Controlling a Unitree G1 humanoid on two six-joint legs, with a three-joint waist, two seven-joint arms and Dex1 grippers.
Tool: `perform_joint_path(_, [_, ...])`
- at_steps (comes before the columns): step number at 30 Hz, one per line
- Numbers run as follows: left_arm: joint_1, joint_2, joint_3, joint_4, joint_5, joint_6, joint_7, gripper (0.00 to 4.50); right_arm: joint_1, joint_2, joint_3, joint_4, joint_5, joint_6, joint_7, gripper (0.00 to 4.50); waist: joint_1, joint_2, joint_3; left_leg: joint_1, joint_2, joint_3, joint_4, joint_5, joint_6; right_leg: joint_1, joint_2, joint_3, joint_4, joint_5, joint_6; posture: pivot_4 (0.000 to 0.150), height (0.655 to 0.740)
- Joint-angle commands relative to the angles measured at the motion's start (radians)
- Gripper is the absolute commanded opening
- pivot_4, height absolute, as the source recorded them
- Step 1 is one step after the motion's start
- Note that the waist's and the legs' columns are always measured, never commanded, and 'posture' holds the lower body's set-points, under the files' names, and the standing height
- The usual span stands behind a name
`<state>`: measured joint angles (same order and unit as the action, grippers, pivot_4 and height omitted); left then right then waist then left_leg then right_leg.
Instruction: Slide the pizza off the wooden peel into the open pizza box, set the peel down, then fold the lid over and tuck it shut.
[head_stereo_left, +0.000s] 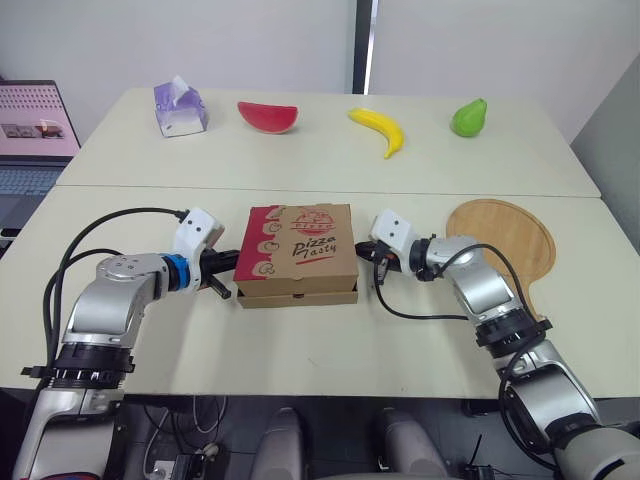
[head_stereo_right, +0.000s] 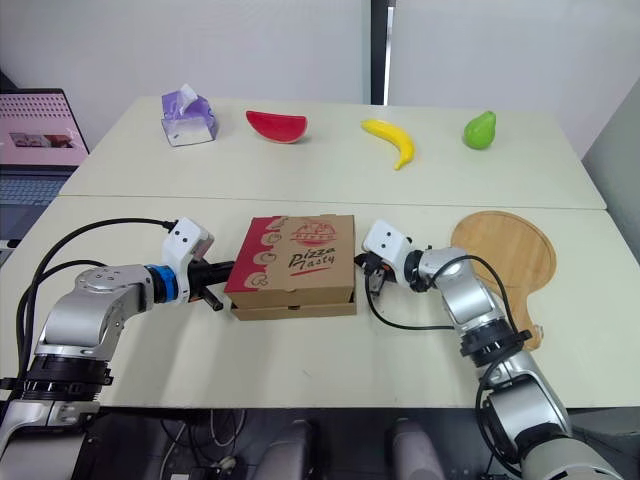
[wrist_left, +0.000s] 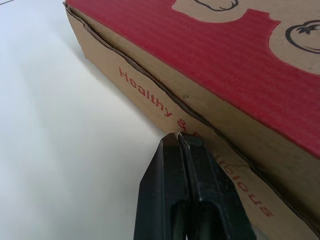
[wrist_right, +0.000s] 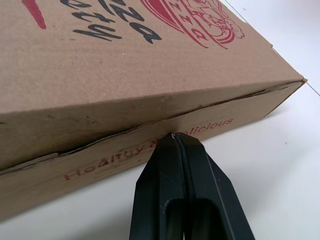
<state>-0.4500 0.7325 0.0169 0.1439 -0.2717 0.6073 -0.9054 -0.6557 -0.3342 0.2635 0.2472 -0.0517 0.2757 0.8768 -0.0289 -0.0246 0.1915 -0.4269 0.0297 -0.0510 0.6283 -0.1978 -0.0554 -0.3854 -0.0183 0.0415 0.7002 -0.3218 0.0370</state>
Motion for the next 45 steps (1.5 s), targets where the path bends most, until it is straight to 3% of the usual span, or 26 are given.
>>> perform_joint_path(1, [-0.026, -0.033, -0.042, -0.049, -0.011, -0.012, -0.029, 0.00, 0.015, -0.011, -0.007, -0.093, 0.027, 0.010, 0.010, 0.04, 0.001, 0.000, 0.000, 0.000, 0.000, 0.000, 0.000, 0.000, 0.000, 0.000, 0.000, 0.000, 0.000, 0.000, 0.000, 0.150, 0.7400])
perform_joint_path(9, [-0.033, -0.002, -0.014, 0.009, 0.013, -0.056, -0.040, 0.00, 0.039, -0.036, -0.014, -0.124, 0.024, 0.033, -0.005, 0.04, -0.001, 0.000, 0.000, 0.000, 0.000, 0.000, 0.000, 0.000, 0.000, 0.000, 0.000, 0.000, 0.000, 0.000, 0.000, 0.150, 0.7400])
perform_joint_path(16, [-0.052, 0.088, 0.056, 0.078, -0.001, -0.148, -0.101, 0.00, 0.005, -0.117, -0.086, -0.064, 0.031, -0.074, -0.019, 0.04, -0.002, 0.000, 0.000, 0.000, 0.000, 0.000, 0.000, 0.000, 0.000, 0.000, 0.000, 0.000, 0.000, 0.000, 0.000, 0.150, 0.7400])
perform_joint_path(23, [-0.110, 0.095, 0.088, 0.001, -0.077, -0.118, -0.161, 0.00, -0.023, -0.145, -0.191, -0.157, 0.247, -0.064, 0.137, 0.04, -0.002, 0.000, 0.000, 0.000, 0.000, 0.000, 0.000, 0.000, 0.000, 0.000, 0.000, 0.000, 0.000, 0.000, 0.000, 0.150, 0.7400])
perform_joint_path(28, [-0.152, 0.058, 0.040, -0.060, -0.091, -0.081, -0.170, 0.00, 0.026, -0.198, -0.162, -0.362, 0.362, 0.000, 0.253, 1.69, -0.002, 0.000, 0.000, 0.000, 0.000, 0.000, 0.000, 0.000, 0.000, 0.001, 0.000, 0.000, 0.000, 0.000, 0.000, 0.150, 0.7400])
perform_joint_path(36, [-0.168, 0.050, -0.047, -0.112, -0.080, -0.061, -0.234, 0.00, 0.143, -0.202, -0.018, -0.527, 0.247, -0.063, 0.190, 4.46, -0.003, 0.000, 0.000, 0.000, 0.000, 0.000, 0.001, 0.000, 0.000, 0.001, 0.001, 0.000, 0.000, 0.000, 0.000, 0.150, 0.7400])
perform_joint_path(45, [-0.195, 0.041, -0.099, -0.047, -0.025, -0.118, -0.260, 0.00, 0.106, -0.164, 0.089, -0.435, 0.036, -0.176, 0.071, 4.46, -0.002, 0.000, 0.000, 0.000, 0.000, 0.000, 0.001, 0.000, 0.000, 0.000, 0.001, 0.000, 0.000, 0.000, 0.000, 0.150, 0.7400])
